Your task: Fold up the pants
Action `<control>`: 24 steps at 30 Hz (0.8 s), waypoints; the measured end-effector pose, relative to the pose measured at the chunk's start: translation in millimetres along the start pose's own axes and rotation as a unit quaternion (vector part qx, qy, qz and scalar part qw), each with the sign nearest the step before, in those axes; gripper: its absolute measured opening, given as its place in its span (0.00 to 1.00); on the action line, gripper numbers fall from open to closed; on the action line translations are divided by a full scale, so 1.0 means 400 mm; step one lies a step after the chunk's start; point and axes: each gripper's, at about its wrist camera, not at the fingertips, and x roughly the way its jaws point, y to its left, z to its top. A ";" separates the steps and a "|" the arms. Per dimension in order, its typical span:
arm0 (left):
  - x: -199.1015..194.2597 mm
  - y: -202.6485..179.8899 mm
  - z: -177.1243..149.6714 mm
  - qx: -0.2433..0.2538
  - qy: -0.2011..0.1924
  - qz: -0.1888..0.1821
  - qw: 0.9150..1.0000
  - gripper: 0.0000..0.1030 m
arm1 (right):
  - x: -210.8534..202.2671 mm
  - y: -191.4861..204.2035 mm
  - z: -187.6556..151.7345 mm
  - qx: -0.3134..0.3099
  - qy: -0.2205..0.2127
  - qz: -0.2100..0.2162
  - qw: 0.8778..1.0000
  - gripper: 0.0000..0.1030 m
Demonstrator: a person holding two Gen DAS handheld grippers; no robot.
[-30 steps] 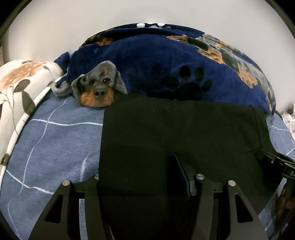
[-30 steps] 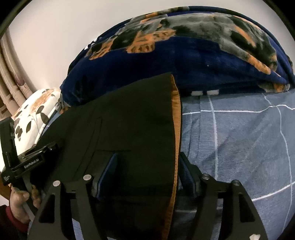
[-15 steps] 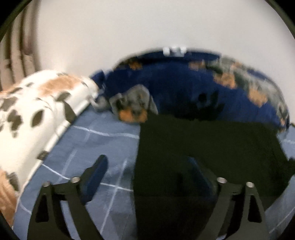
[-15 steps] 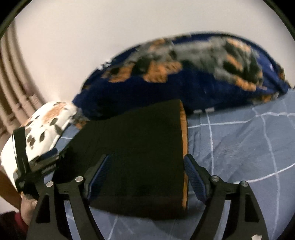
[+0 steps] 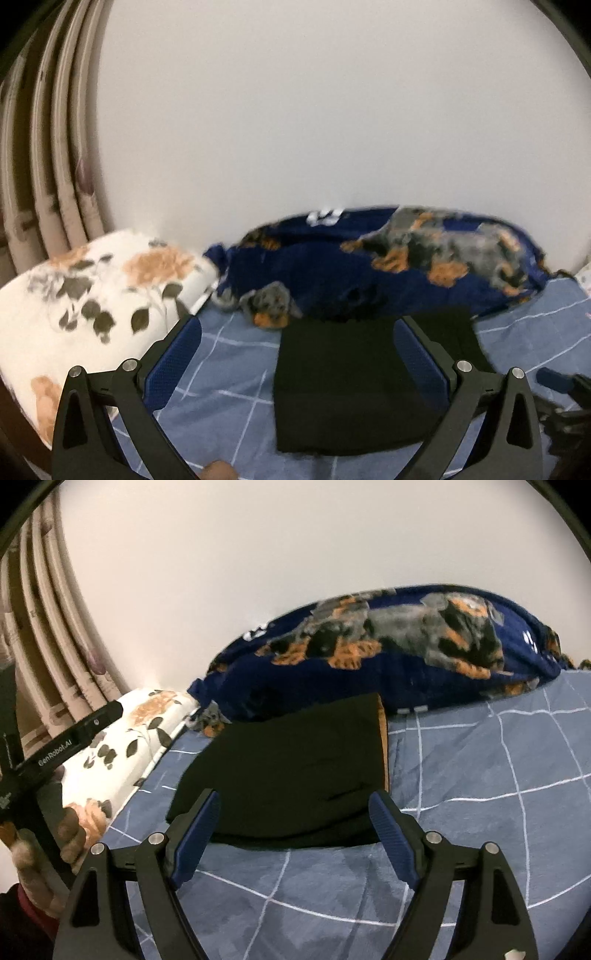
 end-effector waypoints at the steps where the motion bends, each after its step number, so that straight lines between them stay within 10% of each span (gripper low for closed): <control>1: -0.016 0.001 0.005 -0.006 -0.008 -0.009 1.000 1.00 | -0.005 0.004 0.005 -0.003 -0.003 0.001 1.000 0.78; 24: -0.091 -0.015 0.027 -0.015 -0.007 -0.027 1.000 1.00 | -0.106 0.064 0.033 -0.024 -0.044 0.006 0.999 0.83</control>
